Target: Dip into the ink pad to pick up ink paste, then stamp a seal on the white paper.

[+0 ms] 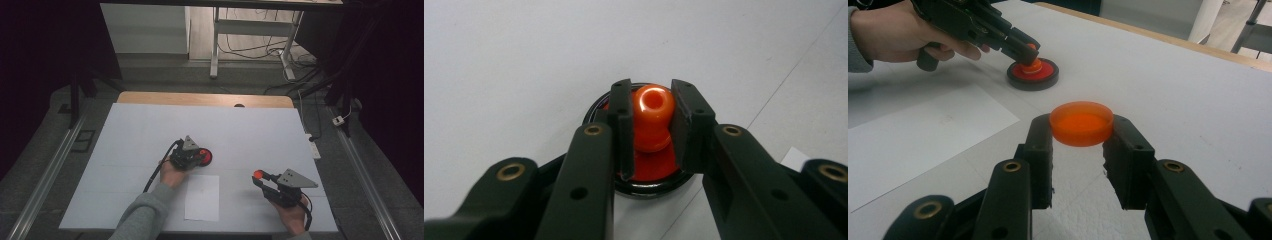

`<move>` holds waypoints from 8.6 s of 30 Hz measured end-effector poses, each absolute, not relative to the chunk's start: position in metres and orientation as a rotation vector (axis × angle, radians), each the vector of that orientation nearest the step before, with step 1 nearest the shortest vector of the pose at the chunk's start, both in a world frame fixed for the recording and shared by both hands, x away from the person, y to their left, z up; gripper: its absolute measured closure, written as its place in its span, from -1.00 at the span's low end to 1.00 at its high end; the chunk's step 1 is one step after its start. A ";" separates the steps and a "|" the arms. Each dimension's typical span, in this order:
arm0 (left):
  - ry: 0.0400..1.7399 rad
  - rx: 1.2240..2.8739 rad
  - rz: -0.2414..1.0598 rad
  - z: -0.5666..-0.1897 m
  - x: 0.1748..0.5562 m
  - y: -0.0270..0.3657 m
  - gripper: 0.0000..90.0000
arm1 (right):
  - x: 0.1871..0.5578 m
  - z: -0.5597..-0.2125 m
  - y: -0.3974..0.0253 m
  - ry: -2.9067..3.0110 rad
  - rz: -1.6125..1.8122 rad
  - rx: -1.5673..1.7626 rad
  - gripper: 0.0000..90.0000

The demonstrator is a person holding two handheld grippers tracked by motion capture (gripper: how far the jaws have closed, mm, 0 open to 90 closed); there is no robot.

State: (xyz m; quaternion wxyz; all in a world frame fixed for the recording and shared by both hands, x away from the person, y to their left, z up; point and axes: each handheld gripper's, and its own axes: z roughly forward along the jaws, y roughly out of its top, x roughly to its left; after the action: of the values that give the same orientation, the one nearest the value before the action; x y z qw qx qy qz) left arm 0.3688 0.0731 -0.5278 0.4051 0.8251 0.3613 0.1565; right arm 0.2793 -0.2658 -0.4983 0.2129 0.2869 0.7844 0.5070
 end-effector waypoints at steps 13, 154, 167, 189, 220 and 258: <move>0.872 1.997 0.434 -0.491 0.375 0.078 0.61 | 0.280 -0.498 -0.265 2.175 1.412 0.799 0.43; 0.710 2.023 0.254 -0.480 0.311 0.117 0.61 | 0.282 -0.498 -0.268 2.184 1.422 0.807 0.43; 0.673 2.024 0.228 -0.480 0.296 0.117 0.61 | 0.282 -0.497 -0.268 2.184 1.422 0.804 0.43; 0.633 2.045 0.174 -0.485 0.279 0.111 0.61 | 0.282 -0.498 -0.268 2.183 1.425 0.805 0.43; 0.626 2.103 0.140 -0.506 0.272 0.096 0.61 | 0.281 -0.497 -0.267 2.185 1.423 0.797 0.43; 0.660 2.196 0.158 -0.525 0.278 0.078 0.61 | 0.281 -0.497 -0.267 2.189 1.420 0.794 0.43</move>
State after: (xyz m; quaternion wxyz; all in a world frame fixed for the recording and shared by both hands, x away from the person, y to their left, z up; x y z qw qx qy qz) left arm 0.2781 0.0780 -0.5246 0.4092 0.8717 0.2622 0.0628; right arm 0.2810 -0.2666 -0.4974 0.2057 0.2850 0.7854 0.5095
